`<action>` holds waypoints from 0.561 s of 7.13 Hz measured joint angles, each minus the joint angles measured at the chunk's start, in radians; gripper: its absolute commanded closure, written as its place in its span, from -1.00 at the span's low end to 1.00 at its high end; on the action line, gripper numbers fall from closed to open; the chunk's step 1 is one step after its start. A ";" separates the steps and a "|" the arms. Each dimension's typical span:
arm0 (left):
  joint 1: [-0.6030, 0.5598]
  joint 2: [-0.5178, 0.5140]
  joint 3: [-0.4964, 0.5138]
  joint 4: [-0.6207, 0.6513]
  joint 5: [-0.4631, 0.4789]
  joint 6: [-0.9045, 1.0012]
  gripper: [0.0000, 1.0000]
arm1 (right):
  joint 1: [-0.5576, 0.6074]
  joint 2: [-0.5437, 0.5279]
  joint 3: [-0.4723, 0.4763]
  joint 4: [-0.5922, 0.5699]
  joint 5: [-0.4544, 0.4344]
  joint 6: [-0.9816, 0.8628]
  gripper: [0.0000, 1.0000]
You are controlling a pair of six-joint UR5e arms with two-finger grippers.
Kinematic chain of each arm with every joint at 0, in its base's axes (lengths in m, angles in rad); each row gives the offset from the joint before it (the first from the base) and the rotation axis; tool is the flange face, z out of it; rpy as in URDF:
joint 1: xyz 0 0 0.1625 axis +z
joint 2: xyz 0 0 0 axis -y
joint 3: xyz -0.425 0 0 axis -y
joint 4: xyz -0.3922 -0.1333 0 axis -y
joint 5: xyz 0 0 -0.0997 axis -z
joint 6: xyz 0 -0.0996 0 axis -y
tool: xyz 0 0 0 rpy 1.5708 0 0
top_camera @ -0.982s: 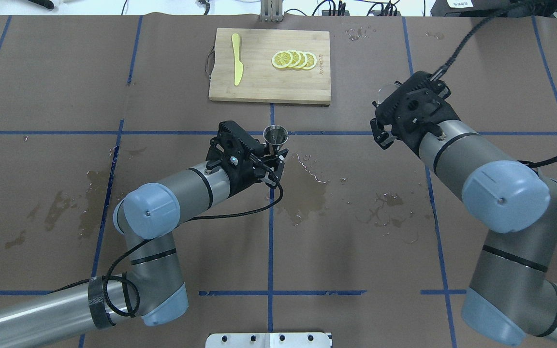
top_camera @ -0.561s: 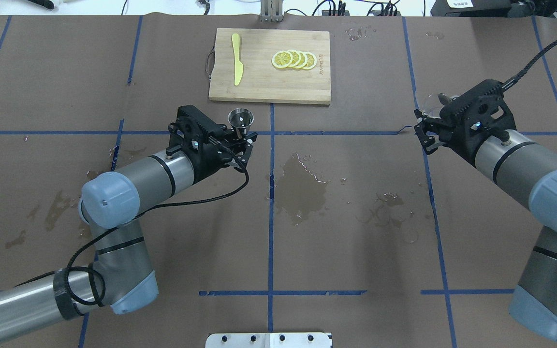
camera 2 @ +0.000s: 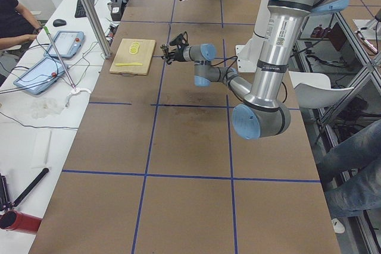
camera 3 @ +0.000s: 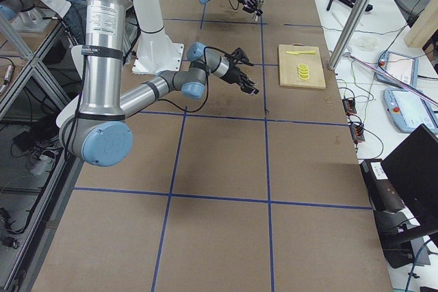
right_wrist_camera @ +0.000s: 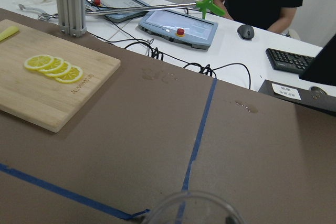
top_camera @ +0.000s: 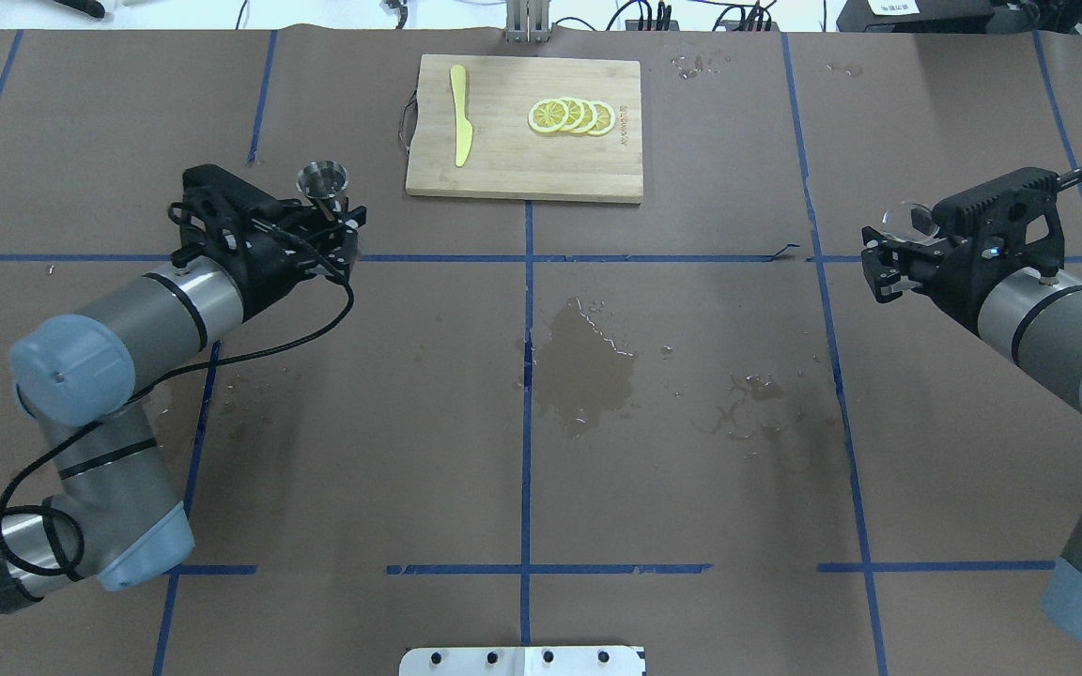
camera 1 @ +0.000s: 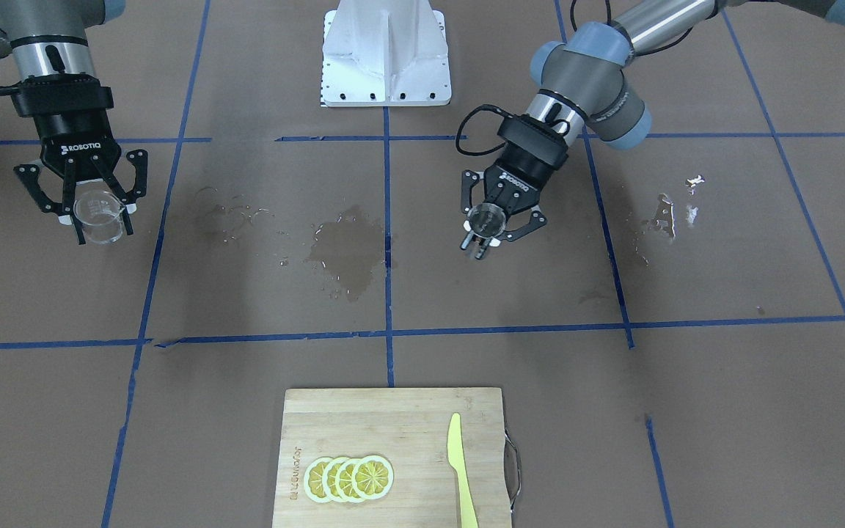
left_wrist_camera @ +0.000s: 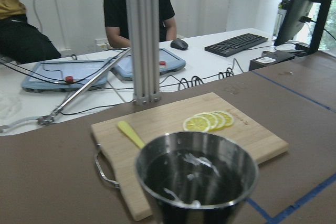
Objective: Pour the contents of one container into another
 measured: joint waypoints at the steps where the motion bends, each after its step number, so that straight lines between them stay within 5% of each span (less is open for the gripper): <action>1: -0.010 0.059 -0.020 0.001 0.046 -0.002 1.00 | 0.000 -0.030 -0.004 0.002 0.002 0.098 1.00; 4: -0.016 0.193 -0.047 0.001 0.119 -0.141 1.00 | 0.006 -0.072 -0.010 0.010 0.001 0.393 1.00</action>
